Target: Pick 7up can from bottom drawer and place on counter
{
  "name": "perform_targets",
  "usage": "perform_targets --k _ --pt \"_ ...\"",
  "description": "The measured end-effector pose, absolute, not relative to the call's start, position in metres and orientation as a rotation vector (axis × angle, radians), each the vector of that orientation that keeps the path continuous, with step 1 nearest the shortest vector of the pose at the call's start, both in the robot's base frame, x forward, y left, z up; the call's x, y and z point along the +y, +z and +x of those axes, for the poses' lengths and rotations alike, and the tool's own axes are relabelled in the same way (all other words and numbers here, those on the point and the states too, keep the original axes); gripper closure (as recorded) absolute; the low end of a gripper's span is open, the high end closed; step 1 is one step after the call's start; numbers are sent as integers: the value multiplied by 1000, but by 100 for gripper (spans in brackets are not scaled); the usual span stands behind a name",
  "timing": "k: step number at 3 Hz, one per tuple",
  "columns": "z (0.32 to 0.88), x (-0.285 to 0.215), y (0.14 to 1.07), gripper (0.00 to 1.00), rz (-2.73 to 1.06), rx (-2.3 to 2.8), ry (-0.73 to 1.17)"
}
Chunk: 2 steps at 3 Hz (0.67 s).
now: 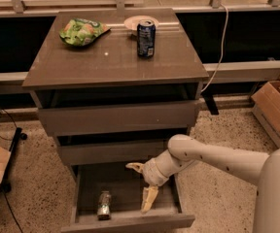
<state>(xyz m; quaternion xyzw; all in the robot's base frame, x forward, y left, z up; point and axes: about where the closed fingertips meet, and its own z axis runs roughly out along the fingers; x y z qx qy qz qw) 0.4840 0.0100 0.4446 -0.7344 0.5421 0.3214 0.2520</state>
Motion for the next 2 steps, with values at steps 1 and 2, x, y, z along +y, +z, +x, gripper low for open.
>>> perform_targets --k 1,2 --pt "485 25 422 0 -2060 1519 809" --pt "498 46 396 0 -2086 1479 709"
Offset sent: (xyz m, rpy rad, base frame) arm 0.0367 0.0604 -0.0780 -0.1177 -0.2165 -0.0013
